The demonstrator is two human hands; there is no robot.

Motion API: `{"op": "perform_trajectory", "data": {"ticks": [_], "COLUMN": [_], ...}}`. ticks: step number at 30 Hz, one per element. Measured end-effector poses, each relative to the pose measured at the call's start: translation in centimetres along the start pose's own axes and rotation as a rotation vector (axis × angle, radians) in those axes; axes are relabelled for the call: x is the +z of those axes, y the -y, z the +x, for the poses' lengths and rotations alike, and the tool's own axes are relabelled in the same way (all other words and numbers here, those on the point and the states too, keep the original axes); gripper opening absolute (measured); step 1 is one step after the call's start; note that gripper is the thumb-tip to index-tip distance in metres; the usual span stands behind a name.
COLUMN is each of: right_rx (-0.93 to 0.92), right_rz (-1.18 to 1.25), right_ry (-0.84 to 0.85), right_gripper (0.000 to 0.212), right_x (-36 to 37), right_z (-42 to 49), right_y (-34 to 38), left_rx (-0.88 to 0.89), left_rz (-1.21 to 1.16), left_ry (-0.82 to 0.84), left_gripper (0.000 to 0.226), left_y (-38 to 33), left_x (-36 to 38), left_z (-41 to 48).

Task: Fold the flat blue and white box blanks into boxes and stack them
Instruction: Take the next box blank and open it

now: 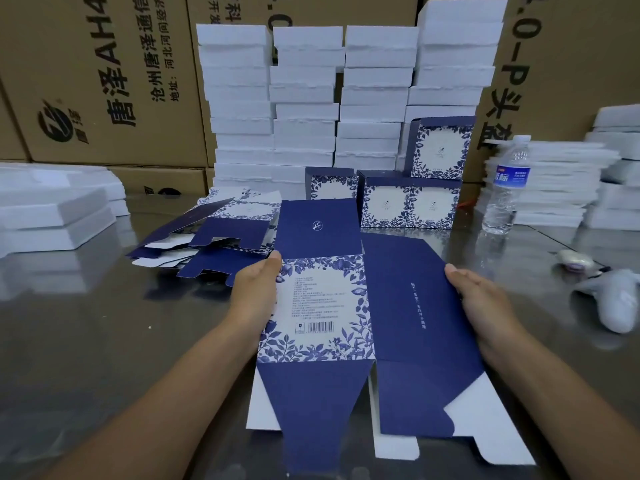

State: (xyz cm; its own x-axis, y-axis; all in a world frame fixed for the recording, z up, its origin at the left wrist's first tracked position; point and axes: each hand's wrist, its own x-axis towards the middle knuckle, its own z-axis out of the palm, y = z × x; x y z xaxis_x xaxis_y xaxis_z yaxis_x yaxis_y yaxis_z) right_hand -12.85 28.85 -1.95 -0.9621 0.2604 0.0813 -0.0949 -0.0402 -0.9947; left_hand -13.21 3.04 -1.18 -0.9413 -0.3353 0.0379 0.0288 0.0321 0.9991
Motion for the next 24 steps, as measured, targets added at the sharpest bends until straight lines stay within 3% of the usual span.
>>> {"op": "perform_trajectory", "data": {"ticks": [8, 15, 24], "right_rx": [-0.07, -0.071, -0.109], "right_rz": [-0.24, -0.226, -0.321], "right_ry": [-0.029, -0.082, 0.01], "right_gripper": [0.049, 0.051, 0.051], "right_x": [0.3, -0.02, 0.62], "right_z": [-0.45, 0.01, -0.31], "right_y": [0.29, 0.04, -0.31], "left_rx": [-0.064, 0.025, 0.047], "left_rz": [-0.093, 0.124, 0.098], "left_ry": [0.014, 0.152, 0.042], "left_gripper": [0.041, 0.033, 0.044], "left_y": [-0.34, 0.49, 0.59], "left_x": [-0.13, 0.3, -0.18], "left_z": [-0.36, -0.35, -0.01]}}
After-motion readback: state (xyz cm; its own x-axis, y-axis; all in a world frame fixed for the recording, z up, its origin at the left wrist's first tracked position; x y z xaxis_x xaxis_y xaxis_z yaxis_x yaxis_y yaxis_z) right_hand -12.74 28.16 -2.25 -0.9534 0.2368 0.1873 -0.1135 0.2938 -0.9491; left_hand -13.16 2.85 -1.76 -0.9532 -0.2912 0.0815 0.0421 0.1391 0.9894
